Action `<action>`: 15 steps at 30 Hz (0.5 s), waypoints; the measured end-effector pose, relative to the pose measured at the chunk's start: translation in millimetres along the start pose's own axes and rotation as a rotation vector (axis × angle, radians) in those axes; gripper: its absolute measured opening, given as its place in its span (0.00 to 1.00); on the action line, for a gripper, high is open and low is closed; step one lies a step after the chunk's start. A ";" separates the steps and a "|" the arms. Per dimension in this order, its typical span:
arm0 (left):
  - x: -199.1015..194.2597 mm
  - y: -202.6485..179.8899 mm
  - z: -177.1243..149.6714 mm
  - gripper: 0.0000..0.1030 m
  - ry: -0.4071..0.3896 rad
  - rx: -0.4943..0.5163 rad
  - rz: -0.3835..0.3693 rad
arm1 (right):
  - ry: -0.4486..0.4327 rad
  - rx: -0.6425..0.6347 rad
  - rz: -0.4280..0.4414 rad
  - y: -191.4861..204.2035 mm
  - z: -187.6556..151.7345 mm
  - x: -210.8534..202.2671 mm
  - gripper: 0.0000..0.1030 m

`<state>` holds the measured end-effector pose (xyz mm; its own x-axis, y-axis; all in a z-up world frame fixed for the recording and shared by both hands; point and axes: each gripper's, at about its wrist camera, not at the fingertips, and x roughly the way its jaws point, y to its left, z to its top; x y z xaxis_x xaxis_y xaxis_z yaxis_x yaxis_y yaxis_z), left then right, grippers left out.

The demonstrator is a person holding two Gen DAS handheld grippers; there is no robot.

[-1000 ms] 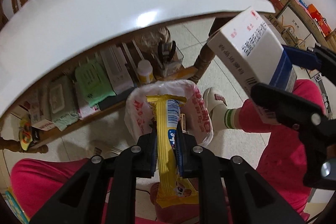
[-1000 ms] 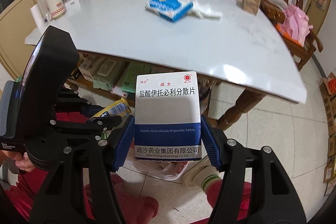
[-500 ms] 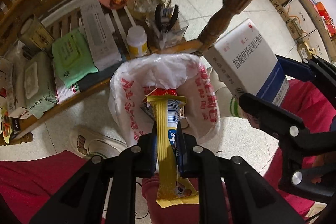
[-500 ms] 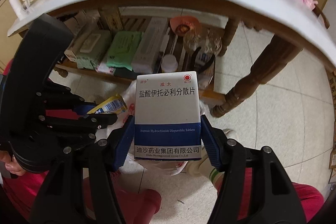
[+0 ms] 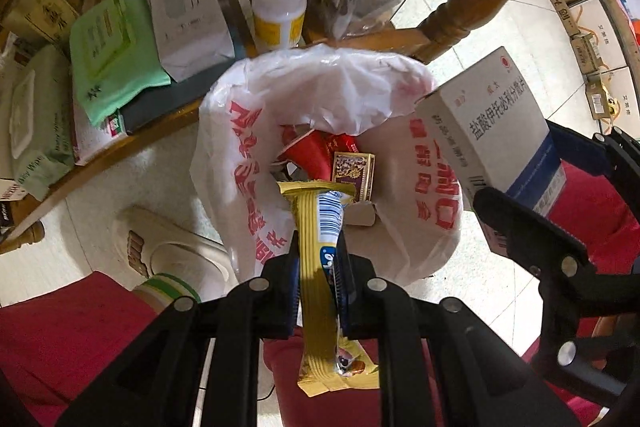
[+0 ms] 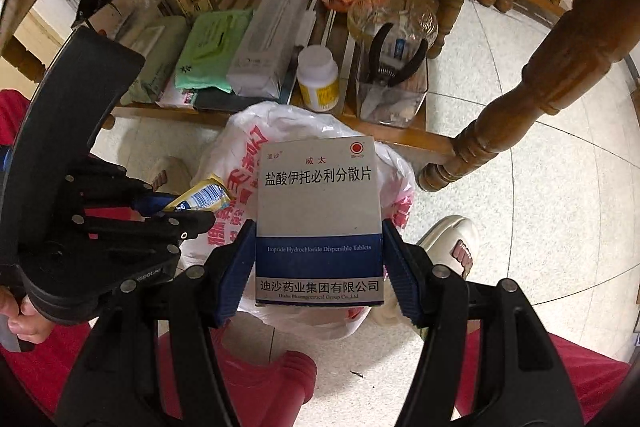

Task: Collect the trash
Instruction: 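Carry the yellow wrapper and white medicine box down over the white bag, then open the left tool and right tool to drop wrapper and box into the bag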

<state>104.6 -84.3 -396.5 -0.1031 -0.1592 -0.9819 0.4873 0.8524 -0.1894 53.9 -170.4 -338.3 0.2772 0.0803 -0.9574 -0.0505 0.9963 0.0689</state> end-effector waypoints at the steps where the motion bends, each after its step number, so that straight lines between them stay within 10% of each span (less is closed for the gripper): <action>1: 3.1 0.4 1.2 0.15 0.006 -0.005 -0.005 | 0.005 0.002 0.001 -0.9 -0.1 3.2 0.59; 15: 38.7 15.1 14.9 0.15 0.076 -0.078 -0.008 | 0.075 0.024 0.008 -7.2 6.9 38.0 0.59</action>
<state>120.9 -85.0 -437.6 -0.1741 -0.1303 -0.9761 0.4178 0.8878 -0.1931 71.4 -174.3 -373.3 0.2044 0.0871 -0.9750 -0.0294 0.9961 0.0828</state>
